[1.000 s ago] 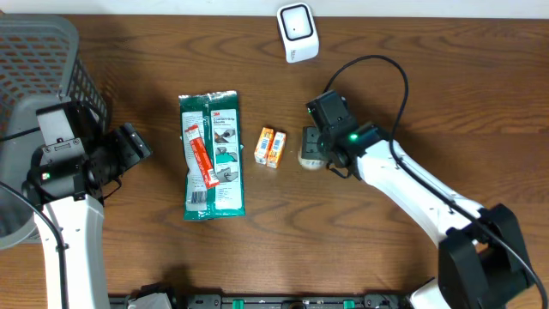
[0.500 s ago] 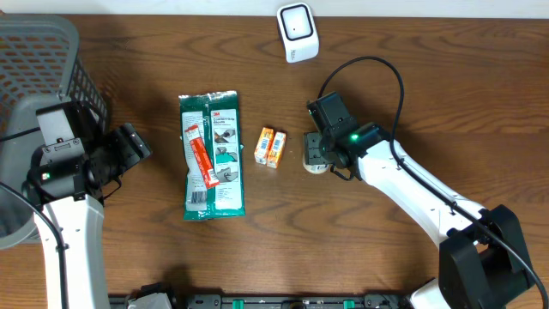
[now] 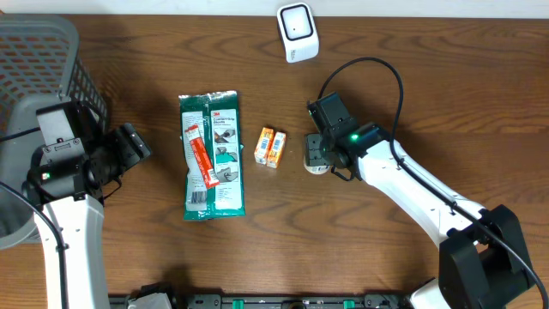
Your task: Scan the item barcode
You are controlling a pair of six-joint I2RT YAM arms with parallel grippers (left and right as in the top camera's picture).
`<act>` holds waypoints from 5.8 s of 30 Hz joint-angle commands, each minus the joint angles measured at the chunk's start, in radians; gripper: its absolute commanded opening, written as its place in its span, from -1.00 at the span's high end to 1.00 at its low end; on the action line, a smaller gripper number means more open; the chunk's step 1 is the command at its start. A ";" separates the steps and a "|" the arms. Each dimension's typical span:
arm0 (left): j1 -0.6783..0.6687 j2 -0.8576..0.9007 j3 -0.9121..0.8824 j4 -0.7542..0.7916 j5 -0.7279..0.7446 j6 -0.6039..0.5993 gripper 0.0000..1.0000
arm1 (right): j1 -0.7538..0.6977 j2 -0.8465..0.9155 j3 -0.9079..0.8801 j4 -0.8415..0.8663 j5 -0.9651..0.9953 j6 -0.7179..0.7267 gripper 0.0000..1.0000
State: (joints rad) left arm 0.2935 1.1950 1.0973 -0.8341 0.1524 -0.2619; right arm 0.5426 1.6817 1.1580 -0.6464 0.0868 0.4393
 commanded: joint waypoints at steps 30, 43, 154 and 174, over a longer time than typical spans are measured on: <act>0.002 0.003 0.013 -0.002 0.005 0.006 -0.73 | -0.012 -0.013 0.003 0.031 0.124 -0.253 0.07; 0.002 0.003 0.013 -0.002 0.005 0.006 -0.73 | -0.012 -0.005 0.003 0.036 0.098 -0.249 0.06; 0.002 0.003 0.013 -0.002 0.005 0.006 -0.73 | -0.302 -0.147 0.947 -0.749 -0.167 -0.156 -0.99; 0.002 0.003 0.013 -0.002 0.005 0.006 -0.73 | -0.262 0.295 1.115 -1.028 -0.234 -0.163 -0.99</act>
State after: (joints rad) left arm 0.2935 1.1954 1.0973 -0.8341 0.1524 -0.2619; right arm 0.2394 1.9358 2.2688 -1.6848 -0.1219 0.2779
